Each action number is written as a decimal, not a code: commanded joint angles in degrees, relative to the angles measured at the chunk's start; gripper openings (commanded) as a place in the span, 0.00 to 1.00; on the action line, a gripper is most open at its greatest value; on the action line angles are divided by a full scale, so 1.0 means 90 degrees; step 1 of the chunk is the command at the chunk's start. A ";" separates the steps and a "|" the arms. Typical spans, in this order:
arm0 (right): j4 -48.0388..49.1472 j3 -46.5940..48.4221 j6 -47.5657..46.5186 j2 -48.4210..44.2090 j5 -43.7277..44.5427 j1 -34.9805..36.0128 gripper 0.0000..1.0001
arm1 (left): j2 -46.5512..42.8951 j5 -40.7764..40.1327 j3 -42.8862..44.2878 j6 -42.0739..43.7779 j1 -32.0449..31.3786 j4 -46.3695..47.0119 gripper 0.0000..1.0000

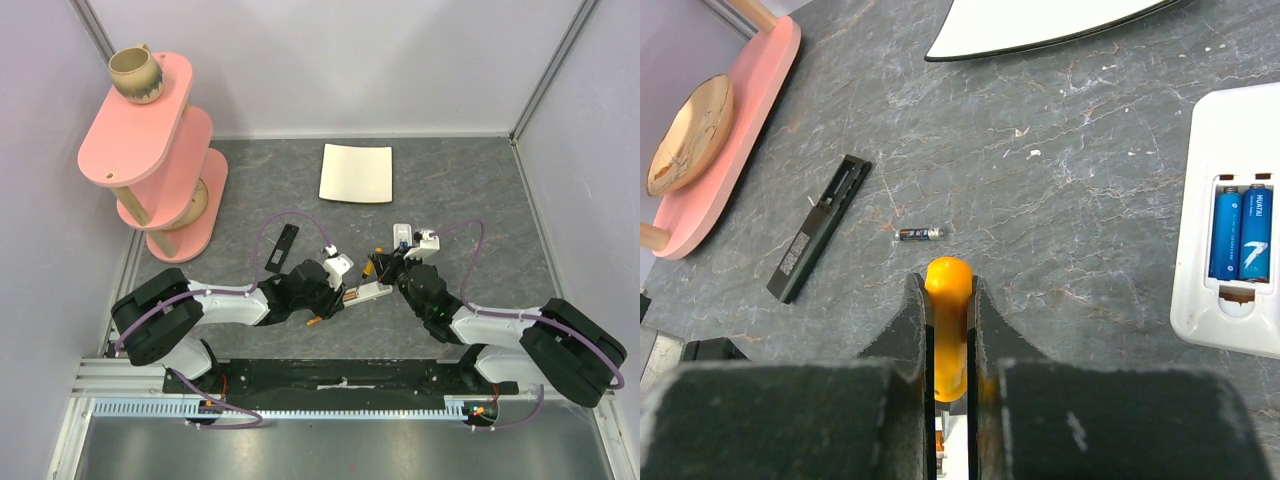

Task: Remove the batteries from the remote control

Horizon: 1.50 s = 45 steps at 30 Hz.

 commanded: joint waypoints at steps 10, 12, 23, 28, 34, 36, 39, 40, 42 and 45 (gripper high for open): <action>0.0295 -0.0035 0.0261 0.0453 -0.0241 -0.0004 0.00 | 0.0262 0.0027 -0.0078 -0.0100 -0.0015 -0.0327 0.02; 0.0363 -0.0065 0.0358 0.0453 -0.0348 0.0005 0.00 | 0.0262 0.0017 -0.0087 -0.0129 -0.0015 -0.0317 0.02; 0.1133 -0.0172 0.0993 0.0980 -0.0876 0.0015 0.00 | 0.0253 0.0007 -0.0068 -0.0129 -0.0025 -0.0317 0.02; 0.1408 -0.0162 0.1286 0.1088 -0.1091 0.0015 0.00 | 0.0262 -0.0002 -0.0097 -0.0139 -0.0015 -0.0307 0.02; 0.1428 -0.0143 0.1472 0.0893 -0.1287 0.0015 0.00 | 0.0272 -0.0012 -0.0087 -0.0139 -0.0015 -0.0288 0.02; 0.1350 -0.0143 0.1472 0.0766 -0.1267 0.0006 0.00 | 0.0272 0.0007 -0.0078 -0.0149 -0.0025 -0.0297 0.02; 0.1213 -0.0143 0.1414 0.0581 -0.1228 0.0006 0.00 | 0.0301 0.0007 -0.0078 -0.0139 -0.0015 -0.0288 0.02; 0.1155 -0.0133 0.1394 0.0531 -0.1189 0.0006 0.00 | 0.0292 0.0017 -0.0078 -0.0149 -0.0025 -0.0288 0.02; 0.0959 -0.0114 0.1296 0.0385 -0.1131 0.0006 0.00 | 0.0301 0.0017 -0.0078 -0.0149 -0.0015 -0.0278 0.02; 0.0657 -0.0094 0.1131 0.0131 -0.1023 0.0006 0.00 | 0.0321 0.0037 -0.0058 -0.0159 -0.0025 -0.0288 0.02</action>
